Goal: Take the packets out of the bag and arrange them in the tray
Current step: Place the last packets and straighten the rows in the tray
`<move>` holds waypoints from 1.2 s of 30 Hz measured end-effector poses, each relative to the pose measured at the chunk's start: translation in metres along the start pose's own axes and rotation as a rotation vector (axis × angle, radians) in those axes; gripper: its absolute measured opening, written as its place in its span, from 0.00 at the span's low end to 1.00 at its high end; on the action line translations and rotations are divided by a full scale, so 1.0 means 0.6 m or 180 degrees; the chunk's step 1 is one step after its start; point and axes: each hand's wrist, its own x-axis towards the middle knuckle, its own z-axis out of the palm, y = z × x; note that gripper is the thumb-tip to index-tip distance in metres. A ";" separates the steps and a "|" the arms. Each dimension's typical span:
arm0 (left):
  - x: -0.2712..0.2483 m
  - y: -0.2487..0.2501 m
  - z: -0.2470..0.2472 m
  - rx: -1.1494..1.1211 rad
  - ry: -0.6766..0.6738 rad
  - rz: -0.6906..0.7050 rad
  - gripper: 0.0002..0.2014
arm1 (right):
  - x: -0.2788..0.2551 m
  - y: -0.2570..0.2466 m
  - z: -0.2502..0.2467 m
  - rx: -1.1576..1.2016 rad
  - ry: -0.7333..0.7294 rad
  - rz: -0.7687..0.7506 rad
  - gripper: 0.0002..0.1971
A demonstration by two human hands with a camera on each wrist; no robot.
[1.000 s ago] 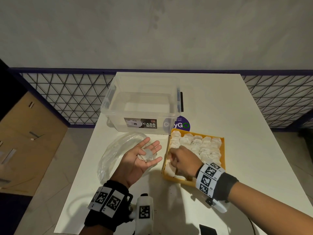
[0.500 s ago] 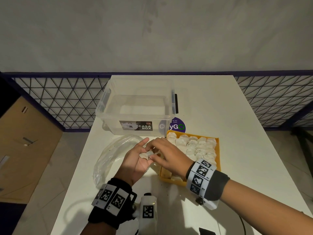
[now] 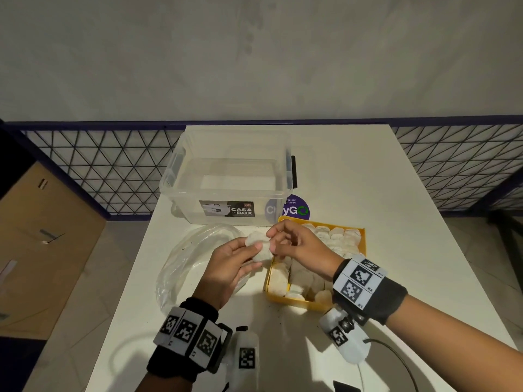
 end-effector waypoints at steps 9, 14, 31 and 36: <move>0.010 -0.016 0.041 0.0976 -0.0122 0.0281 0.03 | -0.011 -0.010 -0.037 -0.1133 0.0027 -0.0393 0.07; 0.025 -0.033 0.052 0.1165 -0.0191 0.0165 0.10 | -0.031 0.000 -0.070 -0.1100 0.0160 -0.0074 0.10; 0.049 -0.051 0.071 0.4749 -0.1375 0.0292 0.09 | -0.095 0.052 -0.108 -0.2737 -0.0107 0.0667 0.08; 0.069 -0.056 0.096 0.4943 -0.1405 0.0351 0.11 | -0.073 0.079 -0.084 -0.2765 -0.0380 0.0836 0.11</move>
